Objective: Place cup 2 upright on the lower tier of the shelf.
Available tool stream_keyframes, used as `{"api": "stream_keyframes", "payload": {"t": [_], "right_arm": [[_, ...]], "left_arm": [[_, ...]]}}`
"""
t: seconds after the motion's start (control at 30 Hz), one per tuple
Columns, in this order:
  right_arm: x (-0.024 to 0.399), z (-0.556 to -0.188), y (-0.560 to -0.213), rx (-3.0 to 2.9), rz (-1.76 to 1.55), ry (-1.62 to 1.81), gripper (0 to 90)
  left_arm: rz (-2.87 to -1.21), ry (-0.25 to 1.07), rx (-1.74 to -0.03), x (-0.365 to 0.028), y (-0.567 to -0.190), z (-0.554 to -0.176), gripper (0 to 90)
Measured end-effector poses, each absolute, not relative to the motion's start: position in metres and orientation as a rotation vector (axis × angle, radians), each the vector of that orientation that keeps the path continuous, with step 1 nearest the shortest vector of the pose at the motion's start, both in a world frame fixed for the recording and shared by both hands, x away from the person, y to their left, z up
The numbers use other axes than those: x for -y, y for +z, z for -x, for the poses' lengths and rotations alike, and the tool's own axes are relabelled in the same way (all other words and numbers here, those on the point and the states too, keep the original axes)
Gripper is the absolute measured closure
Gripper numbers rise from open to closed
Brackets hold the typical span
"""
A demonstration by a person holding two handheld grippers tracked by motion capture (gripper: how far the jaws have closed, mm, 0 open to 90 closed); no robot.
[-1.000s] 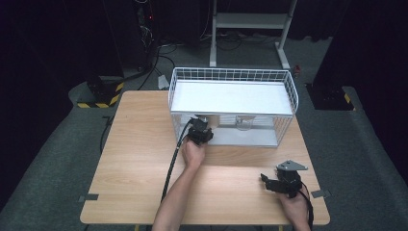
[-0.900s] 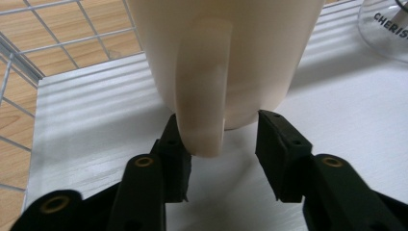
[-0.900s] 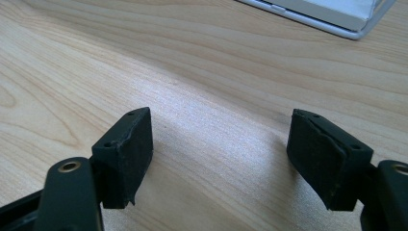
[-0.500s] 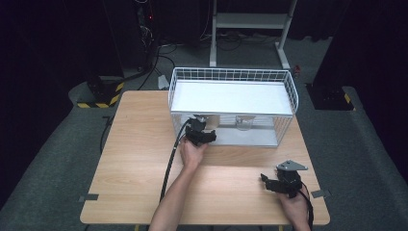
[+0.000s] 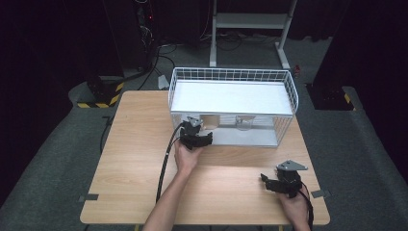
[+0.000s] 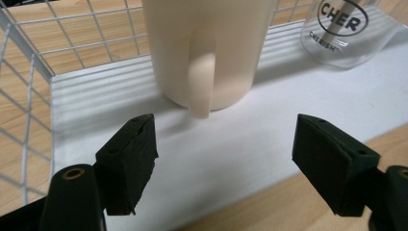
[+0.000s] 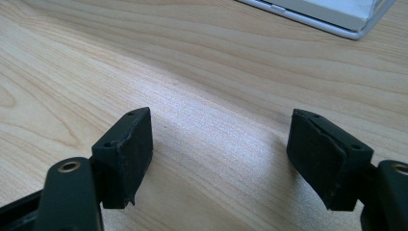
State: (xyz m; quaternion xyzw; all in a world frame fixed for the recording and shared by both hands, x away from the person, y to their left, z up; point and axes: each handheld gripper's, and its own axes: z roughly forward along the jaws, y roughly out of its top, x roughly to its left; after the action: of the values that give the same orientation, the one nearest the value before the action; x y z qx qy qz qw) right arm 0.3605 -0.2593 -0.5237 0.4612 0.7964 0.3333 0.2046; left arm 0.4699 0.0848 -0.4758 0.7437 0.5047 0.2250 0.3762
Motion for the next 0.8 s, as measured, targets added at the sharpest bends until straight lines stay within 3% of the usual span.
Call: {"api": "stream_keyframes", "payload": {"t": [0.8], "right_arm": [[0.259, -0.361, -0.524, -2.219, -1.288, 0.929, 24.5]], "left_arm": [[-1.866, 0.600, -1.236, -0.111, -0.460, -0.428, 24.5]]}}
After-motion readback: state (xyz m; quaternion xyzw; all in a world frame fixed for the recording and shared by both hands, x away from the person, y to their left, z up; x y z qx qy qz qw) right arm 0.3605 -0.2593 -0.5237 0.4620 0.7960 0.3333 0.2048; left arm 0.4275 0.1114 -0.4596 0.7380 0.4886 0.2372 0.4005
